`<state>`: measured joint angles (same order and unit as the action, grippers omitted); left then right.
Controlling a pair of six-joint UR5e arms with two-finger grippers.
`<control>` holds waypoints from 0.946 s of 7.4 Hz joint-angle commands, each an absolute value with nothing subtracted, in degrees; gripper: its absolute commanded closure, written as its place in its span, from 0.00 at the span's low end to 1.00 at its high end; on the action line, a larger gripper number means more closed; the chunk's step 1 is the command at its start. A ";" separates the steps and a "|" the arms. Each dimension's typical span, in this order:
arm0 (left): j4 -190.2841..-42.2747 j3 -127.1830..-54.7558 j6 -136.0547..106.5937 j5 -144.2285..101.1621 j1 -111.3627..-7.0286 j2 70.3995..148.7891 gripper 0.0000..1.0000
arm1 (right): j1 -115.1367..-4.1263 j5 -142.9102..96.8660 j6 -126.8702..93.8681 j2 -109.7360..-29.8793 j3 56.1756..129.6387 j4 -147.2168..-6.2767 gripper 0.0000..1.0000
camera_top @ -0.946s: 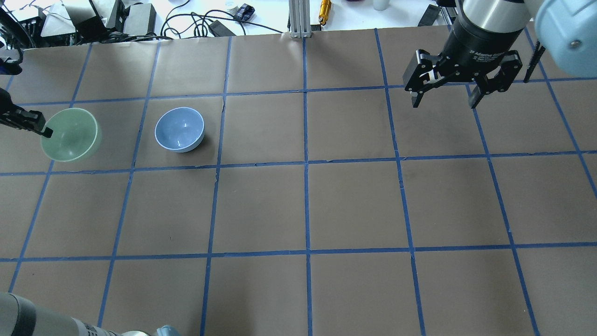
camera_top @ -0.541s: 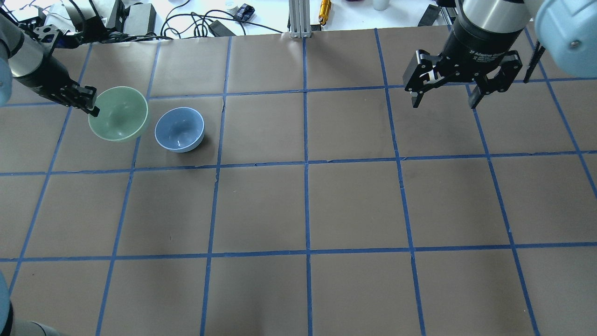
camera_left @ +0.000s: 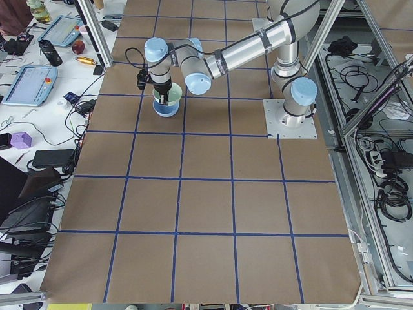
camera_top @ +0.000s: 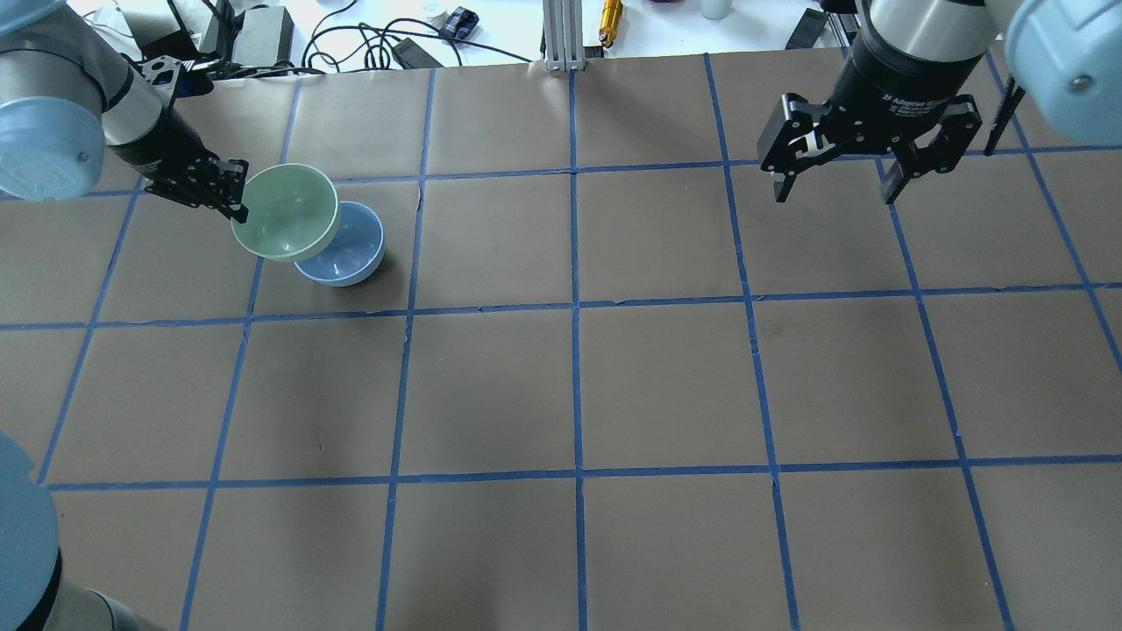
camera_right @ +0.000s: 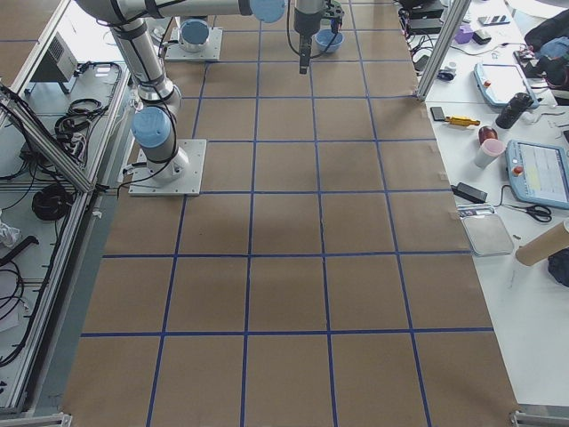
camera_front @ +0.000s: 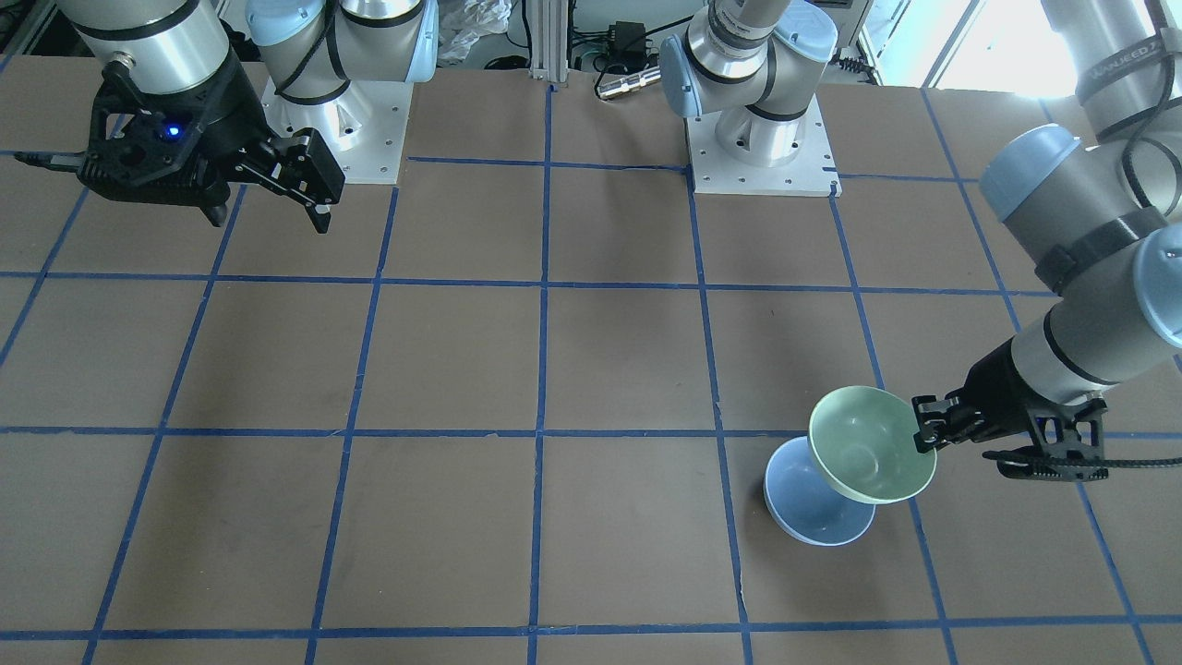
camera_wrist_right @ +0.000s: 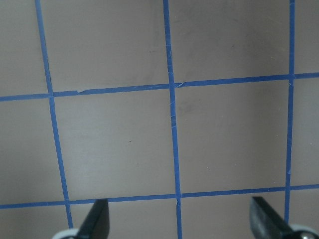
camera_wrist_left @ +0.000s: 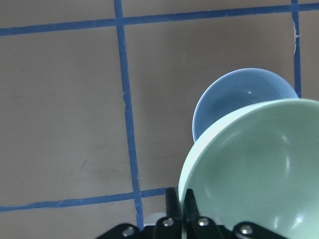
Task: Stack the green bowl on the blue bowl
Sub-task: 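Lift the green bowl with the left gripper and carry it over the blue bowl, then lower the green bowl into the blue bowl with the left gripper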
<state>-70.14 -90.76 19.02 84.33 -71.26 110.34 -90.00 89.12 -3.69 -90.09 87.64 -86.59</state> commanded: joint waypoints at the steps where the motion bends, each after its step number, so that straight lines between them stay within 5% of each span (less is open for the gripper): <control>1: -68.04 -89.57 17.40 83.50 -72.15 113.45 1.00 | -90.00 89.12 -3.69 -90.09 87.63 -86.57 0.00; 7: -67.94 -88.32 15.81 83.58 -74.00 117.16 1.00 | -90.00 89.12 -3.69 -90.09 87.63 -86.57 0.00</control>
